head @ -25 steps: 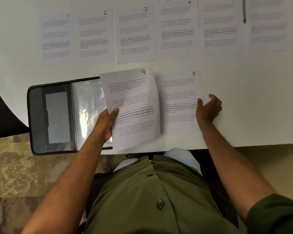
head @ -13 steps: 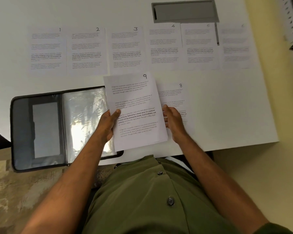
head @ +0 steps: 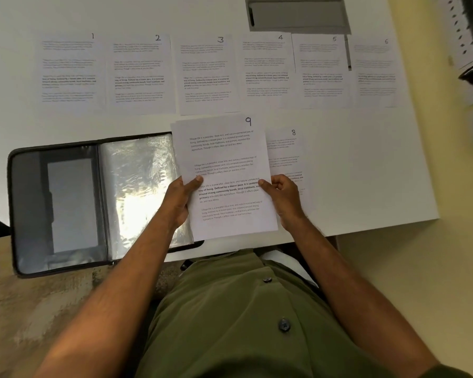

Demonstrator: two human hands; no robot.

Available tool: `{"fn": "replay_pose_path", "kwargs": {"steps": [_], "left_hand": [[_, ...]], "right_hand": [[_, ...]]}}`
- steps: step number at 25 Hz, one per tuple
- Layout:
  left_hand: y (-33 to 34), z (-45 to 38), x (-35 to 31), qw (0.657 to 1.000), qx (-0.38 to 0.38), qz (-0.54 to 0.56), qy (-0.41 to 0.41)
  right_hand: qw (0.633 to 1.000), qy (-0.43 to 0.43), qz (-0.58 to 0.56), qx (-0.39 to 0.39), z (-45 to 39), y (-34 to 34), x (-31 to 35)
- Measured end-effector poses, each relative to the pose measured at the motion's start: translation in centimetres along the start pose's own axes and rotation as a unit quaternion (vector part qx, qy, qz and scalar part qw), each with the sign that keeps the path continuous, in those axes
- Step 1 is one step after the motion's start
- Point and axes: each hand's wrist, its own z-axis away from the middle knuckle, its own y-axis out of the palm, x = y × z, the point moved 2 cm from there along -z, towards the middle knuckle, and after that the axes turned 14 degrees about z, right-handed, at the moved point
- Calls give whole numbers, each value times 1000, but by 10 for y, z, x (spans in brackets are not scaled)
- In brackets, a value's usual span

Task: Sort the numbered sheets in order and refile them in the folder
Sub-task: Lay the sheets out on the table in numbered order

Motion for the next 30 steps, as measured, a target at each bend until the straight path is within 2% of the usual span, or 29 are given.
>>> {"fn": "replay_pose_path", "kwargs": {"steps": [6, 11, 18, 22, 30], "left_hand": [[13, 1, 13, 999, 26, -8, -17], [41, -4, 24, 999, 23, -19, 11], [119, -22, 91, 994, -55, -77, 53], [155, -30, 113, 990, -84, -95, 65], [176, -27, 111, 980, -147, -103, 90]], "right_hand": [[999, 10, -18, -33, -1, -17, -17], [999, 21, -45, -10, -21, -48, -24], [1000, -17, -4, -5, -63, -143, -52], [999, 1, -9, -36, -96, -199, -82], [994, 21, 33, -101, -164, -276, -121]]}}
